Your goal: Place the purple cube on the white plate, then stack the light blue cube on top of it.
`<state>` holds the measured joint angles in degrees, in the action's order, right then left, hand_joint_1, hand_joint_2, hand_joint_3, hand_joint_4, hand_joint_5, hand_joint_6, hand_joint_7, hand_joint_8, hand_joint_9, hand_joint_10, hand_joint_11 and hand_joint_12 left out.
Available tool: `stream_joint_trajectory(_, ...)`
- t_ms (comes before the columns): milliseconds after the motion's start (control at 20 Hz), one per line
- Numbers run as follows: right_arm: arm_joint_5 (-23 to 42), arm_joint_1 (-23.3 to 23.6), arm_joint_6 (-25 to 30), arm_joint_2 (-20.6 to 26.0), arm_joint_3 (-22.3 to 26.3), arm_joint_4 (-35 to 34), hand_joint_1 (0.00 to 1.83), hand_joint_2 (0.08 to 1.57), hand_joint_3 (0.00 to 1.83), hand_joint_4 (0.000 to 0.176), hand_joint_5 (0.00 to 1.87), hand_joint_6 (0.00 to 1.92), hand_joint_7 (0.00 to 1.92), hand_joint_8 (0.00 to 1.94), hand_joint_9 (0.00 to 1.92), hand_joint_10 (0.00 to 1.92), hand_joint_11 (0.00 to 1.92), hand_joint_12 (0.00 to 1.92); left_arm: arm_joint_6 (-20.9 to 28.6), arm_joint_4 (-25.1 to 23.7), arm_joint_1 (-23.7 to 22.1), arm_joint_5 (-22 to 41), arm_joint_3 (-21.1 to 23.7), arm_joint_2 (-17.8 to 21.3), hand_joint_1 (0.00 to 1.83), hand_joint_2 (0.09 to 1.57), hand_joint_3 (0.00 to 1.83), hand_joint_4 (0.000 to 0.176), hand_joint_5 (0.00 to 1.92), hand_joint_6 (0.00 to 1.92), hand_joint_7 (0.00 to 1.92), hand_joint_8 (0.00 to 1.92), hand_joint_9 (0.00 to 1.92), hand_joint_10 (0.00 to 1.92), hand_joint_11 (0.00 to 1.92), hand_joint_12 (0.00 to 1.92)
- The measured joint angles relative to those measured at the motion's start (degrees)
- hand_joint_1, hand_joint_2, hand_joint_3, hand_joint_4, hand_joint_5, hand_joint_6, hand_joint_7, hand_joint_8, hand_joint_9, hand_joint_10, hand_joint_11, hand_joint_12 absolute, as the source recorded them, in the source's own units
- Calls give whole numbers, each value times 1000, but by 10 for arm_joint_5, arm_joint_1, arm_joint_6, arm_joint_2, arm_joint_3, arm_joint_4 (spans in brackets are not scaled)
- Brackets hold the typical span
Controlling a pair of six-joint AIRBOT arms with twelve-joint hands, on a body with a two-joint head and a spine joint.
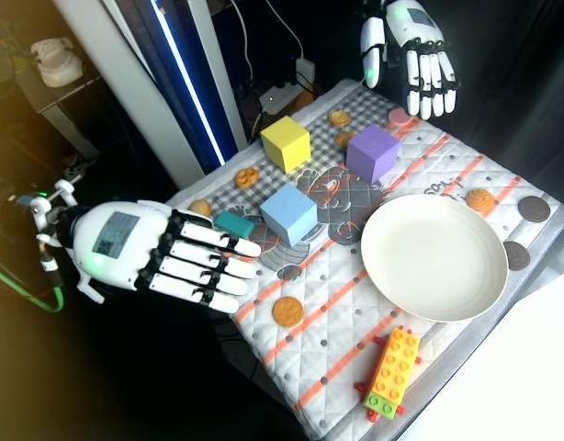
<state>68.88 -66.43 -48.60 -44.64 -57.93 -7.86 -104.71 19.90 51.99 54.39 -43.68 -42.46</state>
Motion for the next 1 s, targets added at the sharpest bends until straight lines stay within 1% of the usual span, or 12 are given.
stream_joint_trajectory(100,-2,0,0,0,0,0,649,1287,3,34,452,1,375,2,336,3,200,354,0,-2,-26,-17,-17,-17,529,1069,0,127,154,0,298,0,349,1,0,633)
stream_joint_trajectory(150,-3,0,0,0,0,0,640,1289,0,53,439,0,384,0,342,0,225,307,0,-9,-41,-31,-25,-27,599,999,0,132,119,0,245,0,279,0,0,507)
stream_joint_trajectory(200,-2,0,0,0,0,0,636,1293,1,48,439,1,388,1,346,1,231,296,2,-16,-51,-40,-30,-34,629,971,0,145,98,0,223,0,248,0,0,484)
stream_joint_trajectory(250,-3,0,0,0,0,0,642,1295,0,64,427,0,389,0,342,1,249,251,2,-26,-64,-51,-39,-46,722,908,0,170,83,0,220,0,261,4,0,457)
stream_joint_trajectory(350,-2,0,0,0,0,0,677,1294,0,61,420,1,401,2,351,3,263,236,2,-50,-93,-88,-57,-66,659,896,0,176,115,13,173,0,236,0,0,449)
stream_joint_trajectory(450,-3,0,0,-1,-1,0,666,1295,0,72,407,1,402,2,341,3,237,227,2,-63,-113,-127,-69,-75,674,877,0,167,175,8,231,6,253,3,0,500)
stream_joint_trajectory(550,-3,0,0,-1,-1,0,653,1298,1,49,405,1,418,6,357,7,245,228,3,-70,-125,-155,-78,-80,762,821,0,172,255,13,340,14,375,30,0,815)
stream_joint_trajectory(650,-3,0,0,-1,-1,0,639,1301,1,57,393,1,409,2,346,1,233,221,2,-75,-131,-179,-83,-84,815,850,4,131,326,18,411,21,429,37,0,965)
stream_joint_trajectory(750,-2,0,0,-1,-1,1,664,1294,0,53,398,2,426,7,358,5,247,229,2,-76,-138,-194,-92,-91,866,880,4,56,499,17,574,30,549,63,0,1212)
stream_joint_trajectory(800,-3,0,0,-1,-1,1,647,1298,0,51,396,1,418,2,358,3,254,232,2,-78,-142,-202,-96,-92,913,907,4,48,580,13,684,50,638,110,71,1353)
stream_joint_trajectory(950,-3,0,0,-4,-2,0,603,1311,4,58,391,2,425,3,357,1,250,228,3,-74,-147,-212,-109,-99,1060,924,0,0,848,13,867,105,457,1072,232,1644)
stream_joint_trajectory(1000,-4,0,0,-4,-2,0,582,1312,3,54,408,6,429,3,355,0,246,224,5,-71,-151,-212,-113,-103,1040,949,1,0,918,9,841,281,497,1173,225,1634)
